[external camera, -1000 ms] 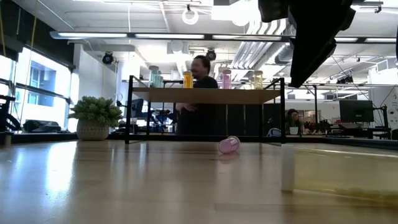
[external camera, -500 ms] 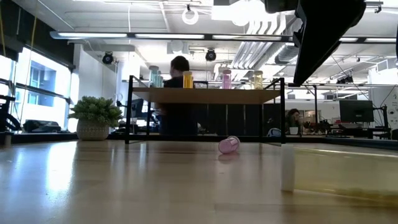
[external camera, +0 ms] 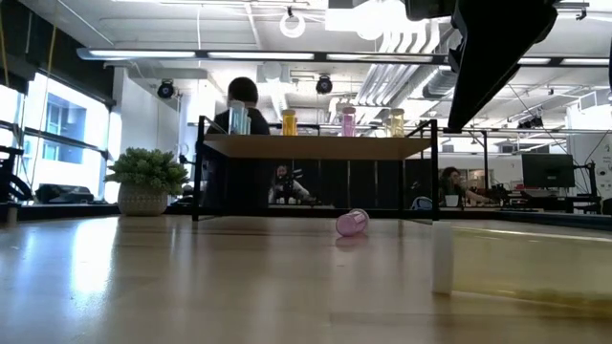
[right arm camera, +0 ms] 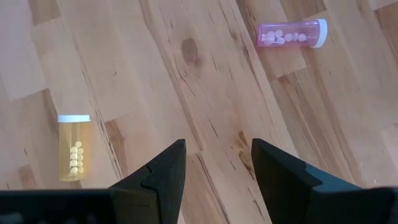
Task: Pick and place medicine bottles onto shelf by color
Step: Put the orange pill bottle on the shelf aligned with the orange pill bottle
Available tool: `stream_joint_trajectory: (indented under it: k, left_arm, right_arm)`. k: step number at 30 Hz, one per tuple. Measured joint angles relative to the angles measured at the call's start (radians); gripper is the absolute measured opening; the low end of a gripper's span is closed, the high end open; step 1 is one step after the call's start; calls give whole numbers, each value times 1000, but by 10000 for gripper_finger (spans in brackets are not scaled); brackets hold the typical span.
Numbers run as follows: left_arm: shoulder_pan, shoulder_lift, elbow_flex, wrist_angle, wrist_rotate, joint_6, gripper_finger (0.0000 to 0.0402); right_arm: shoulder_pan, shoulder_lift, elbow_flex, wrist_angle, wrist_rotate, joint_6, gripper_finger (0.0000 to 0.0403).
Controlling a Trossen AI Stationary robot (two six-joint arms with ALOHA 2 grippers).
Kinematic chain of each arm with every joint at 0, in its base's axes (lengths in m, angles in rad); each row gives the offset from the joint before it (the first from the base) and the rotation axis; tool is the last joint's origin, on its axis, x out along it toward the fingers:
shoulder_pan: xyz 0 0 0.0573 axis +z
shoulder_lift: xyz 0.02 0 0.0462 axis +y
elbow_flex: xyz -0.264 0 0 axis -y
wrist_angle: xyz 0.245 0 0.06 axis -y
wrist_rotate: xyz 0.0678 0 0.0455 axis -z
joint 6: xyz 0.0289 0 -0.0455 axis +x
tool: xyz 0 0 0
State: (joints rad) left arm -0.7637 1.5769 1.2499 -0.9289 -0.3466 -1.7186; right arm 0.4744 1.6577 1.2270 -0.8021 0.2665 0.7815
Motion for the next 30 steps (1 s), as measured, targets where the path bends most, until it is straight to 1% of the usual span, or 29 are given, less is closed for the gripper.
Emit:
stream_joint_trajectory:
  k: [13, 30]
  left_arm:
    - [5, 128, 0, -9, 3, -43, 152]
    - [13, 237, -1, 8, 42, -85, 152]
  right_arm:
    - [0, 0, 0, 7, 0, 15, 174]
    - [0, 0, 0, 7, 0, 23, 174]
